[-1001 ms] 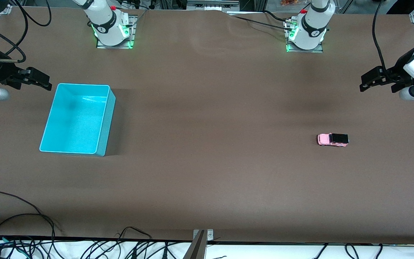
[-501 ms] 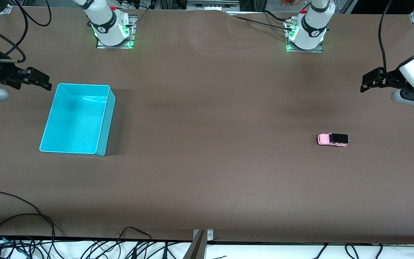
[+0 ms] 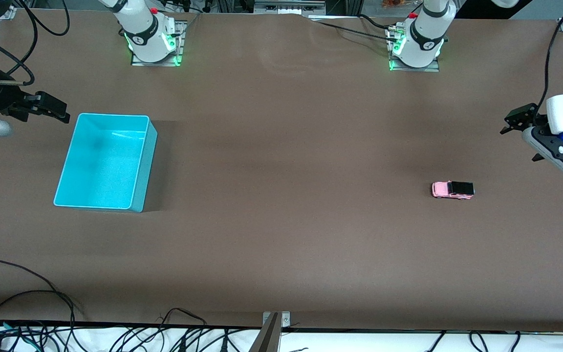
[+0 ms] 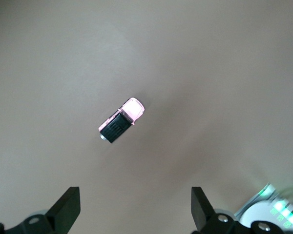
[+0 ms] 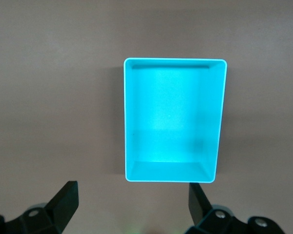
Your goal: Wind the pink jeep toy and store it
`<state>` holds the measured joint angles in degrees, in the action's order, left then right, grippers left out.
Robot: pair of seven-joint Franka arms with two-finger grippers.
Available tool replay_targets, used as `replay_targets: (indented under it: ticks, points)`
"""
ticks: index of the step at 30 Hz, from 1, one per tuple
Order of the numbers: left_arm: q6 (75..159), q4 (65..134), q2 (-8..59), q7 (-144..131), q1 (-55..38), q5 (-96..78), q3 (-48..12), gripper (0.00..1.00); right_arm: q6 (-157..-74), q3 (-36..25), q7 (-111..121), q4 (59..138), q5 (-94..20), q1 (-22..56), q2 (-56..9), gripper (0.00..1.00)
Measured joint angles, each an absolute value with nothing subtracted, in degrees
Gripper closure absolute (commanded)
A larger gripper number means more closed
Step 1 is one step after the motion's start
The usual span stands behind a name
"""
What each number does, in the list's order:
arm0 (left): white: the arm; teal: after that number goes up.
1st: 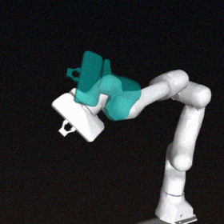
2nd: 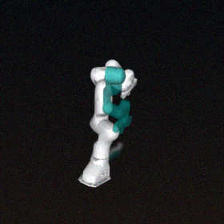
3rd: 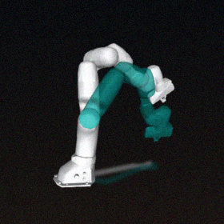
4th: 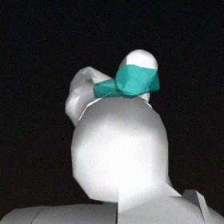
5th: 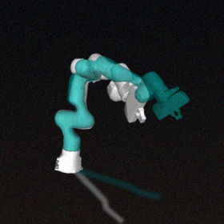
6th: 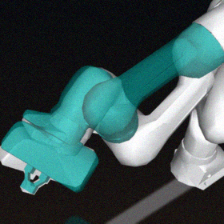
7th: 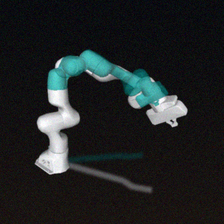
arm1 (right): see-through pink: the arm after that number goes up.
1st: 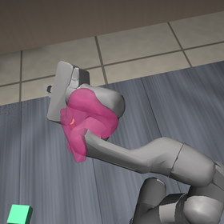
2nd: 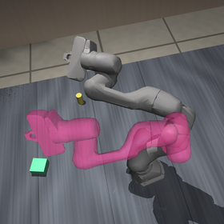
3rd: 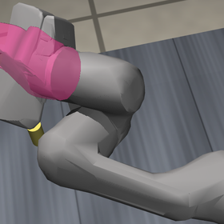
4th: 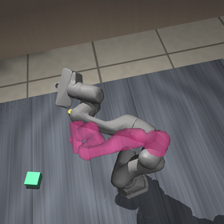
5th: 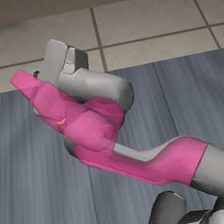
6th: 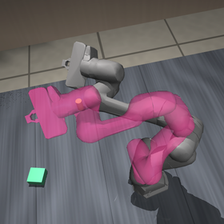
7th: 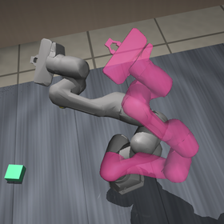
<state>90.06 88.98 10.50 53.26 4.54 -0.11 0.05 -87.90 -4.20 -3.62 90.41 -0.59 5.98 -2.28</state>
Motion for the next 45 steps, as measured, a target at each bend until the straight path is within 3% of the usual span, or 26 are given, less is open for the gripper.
replay_targets:
  ticks: [11, 33, 45]
  points:
    - [101.55, 92.57, 18.34, 79.38, 7.69, -0.11, 0.1, 0.0, -87.9, -4.21, -3.62, 90.41, -0.59, 5.98, -2.28, 0.0]
    - [136.87, 119.49, 20.11, 94.53, 7.32, -0.07, -0.58, 0.0, -87.9, -4.28, -3.62, 90.41, -0.59, 5.98, -2.29, 0.0]
    - [142.25, 122.19, 20.96, 96.07, 7.31, -0.07, -0.75, 0.0, -87.9, -4.3, -3.62, 90.4, -0.59, 5.96, -2.29, 0.0]
